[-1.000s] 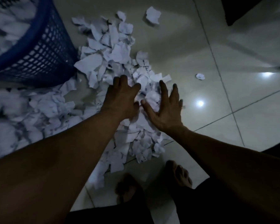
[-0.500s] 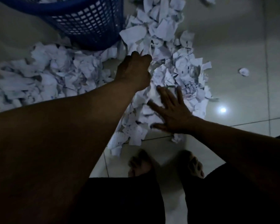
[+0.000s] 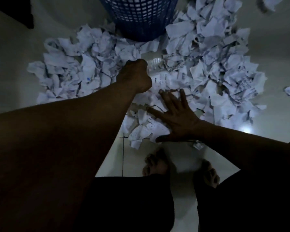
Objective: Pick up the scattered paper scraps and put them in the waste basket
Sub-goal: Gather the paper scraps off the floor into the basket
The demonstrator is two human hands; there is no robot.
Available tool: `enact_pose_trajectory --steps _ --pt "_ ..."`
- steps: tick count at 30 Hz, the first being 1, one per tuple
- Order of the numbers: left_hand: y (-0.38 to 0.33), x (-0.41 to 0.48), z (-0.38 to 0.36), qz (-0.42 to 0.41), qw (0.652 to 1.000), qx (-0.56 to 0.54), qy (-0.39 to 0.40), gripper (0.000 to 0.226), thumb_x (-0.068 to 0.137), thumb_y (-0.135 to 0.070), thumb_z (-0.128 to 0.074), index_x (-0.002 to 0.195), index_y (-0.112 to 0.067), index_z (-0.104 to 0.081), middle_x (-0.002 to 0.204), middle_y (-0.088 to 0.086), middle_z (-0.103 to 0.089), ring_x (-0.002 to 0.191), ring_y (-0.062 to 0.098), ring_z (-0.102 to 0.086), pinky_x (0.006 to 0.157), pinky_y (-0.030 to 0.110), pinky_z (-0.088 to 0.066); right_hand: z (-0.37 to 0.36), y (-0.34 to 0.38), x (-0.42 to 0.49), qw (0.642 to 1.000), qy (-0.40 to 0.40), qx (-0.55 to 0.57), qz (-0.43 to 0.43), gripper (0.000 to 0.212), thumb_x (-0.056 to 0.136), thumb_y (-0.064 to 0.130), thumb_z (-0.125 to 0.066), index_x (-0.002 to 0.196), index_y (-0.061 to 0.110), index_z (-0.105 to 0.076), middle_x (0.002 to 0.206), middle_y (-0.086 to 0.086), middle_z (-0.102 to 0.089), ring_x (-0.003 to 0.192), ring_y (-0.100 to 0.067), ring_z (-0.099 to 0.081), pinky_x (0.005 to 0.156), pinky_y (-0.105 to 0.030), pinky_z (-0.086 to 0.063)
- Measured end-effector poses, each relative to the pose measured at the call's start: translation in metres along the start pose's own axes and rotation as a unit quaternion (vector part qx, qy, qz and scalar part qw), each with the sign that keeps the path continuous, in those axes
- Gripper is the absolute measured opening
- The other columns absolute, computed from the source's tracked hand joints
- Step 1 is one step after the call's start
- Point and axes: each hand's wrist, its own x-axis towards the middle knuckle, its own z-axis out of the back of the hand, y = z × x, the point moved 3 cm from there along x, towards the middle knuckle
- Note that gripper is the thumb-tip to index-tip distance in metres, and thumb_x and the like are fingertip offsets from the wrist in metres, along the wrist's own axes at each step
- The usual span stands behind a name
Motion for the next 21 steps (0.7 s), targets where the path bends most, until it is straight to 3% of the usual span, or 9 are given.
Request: enact_pose_trajectory --steps 2,4,7,9,11,14,16,18,21 --pt "0.02 -0.005 0.004 0.025 0.999 -0.027 -0.019 0.032 0.083 -0.019 -0.056 0.108 0.0 -0.057 0.117 0.02 -0.059 0.109 0.034 -0.055 0.08 0.026 -0.042 -0.015 0.009 0.006 0.998 0.023 -0.028 0.045 0.098 0.07 0.086 -0.04 0.15 0.031 -0.025 0.154 -0.027 -0.016 0.142 -0.042 -0.019 0.109 -0.071 -0.005" --pt "0.037 -0.01 0.007 0.048 0.996 -0.068 -0.034 0.034 0.079 -0.023 -0.055 0.101 0.002 -0.058 0.111 0.019 -0.061 0.107 0.033 -0.057 0.076 0.024 -0.04 -0.023 0.009 0.013 0.998 -0.008 -0.037 0.047 0.083 0.079 0.077 -0.044 0.147 0.029 -0.034 0.152 -0.027 -0.025 0.14 -0.042 -0.026 0.107 -0.071 -0.014" --pt "0.066 -0.02 0.022 0.109 0.987 -0.095 -0.072 0.009 0.085 -0.019 -0.056 0.081 -0.011 -0.055 0.098 0.01 -0.063 0.106 0.028 -0.058 0.073 0.019 -0.037 -0.022 -0.004 0.03 0.994 -0.092 -0.054 -0.023 0.064 0.09 0.06 -0.048 0.143 0.025 -0.042 0.147 -0.03 -0.032 0.138 -0.041 -0.029 0.106 -0.071 -0.018" --pt "0.076 -0.024 0.031 0.142 0.978 -0.117 -0.099 0.006 0.085 -0.017 -0.056 0.081 -0.013 -0.054 0.106 0.013 -0.064 0.108 0.027 -0.058 0.072 0.019 -0.036 -0.01 -0.017 0.037 0.989 -0.105 -0.063 -0.083 0.06 0.093 0.053 -0.046 0.145 0.025 -0.038 0.148 -0.031 -0.03 0.137 -0.043 -0.029 0.106 -0.07 -0.015" --pt "0.086 -0.027 0.041 0.181 0.963 -0.156 -0.128 0.007 0.084 -0.016 -0.057 0.083 -0.011 -0.051 0.098 0.013 -0.065 0.104 0.028 -0.06 0.073 0.024 -0.041 0.005 -0.018 0.043 0.99 -0.097 -0.047 -0.092 0.059 0.093 0.052 -0.039 0.146 0.026 -0.035 0.149 -0.033 -0.026 0.137 -0.045 -0.029 0.106 -0.069 -0.013" --pt "0.102 -0.026 0.044 0.243 0.935 -0.219 -0.139 0.014 0.083 -0.02 -0.058 0.079 -0.012 -0.048 0.073 0.002 -0.05 0.093 0.028 -0.06 0.07 0.027 -0.041 0.016 0.008 0.047 0.995 -0.093 -0.018 -0.011 0.061 0.092 0.053 -0.038 0.147 0.028 -0.032 0.15 -0.033 -0.021 0.139 -0.044 -0.023 0.109 -0.067 -0.01" --pt "0.109 -0.029 0.043 0.263 0.921 -0.245 -0.148 0.012 0.083 -0.02 -0.059 0.078 -0.013 -0.051 0.085 0.009 -0.06 0.095 0.029 -0.061 0.074 0.028 -0.045 0.009 0.034 0.048 0.995 -0.07 -0.008 0.072 0.066 0.089 0.056 -0.043 0.148 0.03 -0.026 0.152 -0.03 -0.016 0.141 -0.041 -0.017 0.109 -0.067 -0.007" --pt "0.115 -0.035 0.039 0.279 0.912 -0.257 -0.156 0.015 0.083 -0.016 -0.059 0.094 -0.006 -0.062 0.108 0.017 -0.065 0.104 0.031 -0.061 0.079 0.03 -0.048 -0.004 0.057 0.047 0.988 -0.05 -0.013 0.145 0.073 0.083 0.057 -0.057 0.146 0.031 -0.03 0.152 -0.027 -0.021 0.139 -0.039 -0.02 0.109 -0.067 -0.007" --pt "0.131 -0.041 0.031 0.295 0.907 -0.252 -0.166 0.01 0.082 -0.016 -0.058 0.083 -0.006 -0.057 0.104 0.019 -0.064 0.102 0.032 -0.061 0.072 0.027 -0.044 -0.024 0.074 0.053 0.979 -0.031 -0.024 0.2 0.076 0.071 0.049 -0.075 0.139 0.03 -0.047 0.144 -0.028 -0.039 0.132 -0.041 -0.039 0.105 -0.067 -0.017"
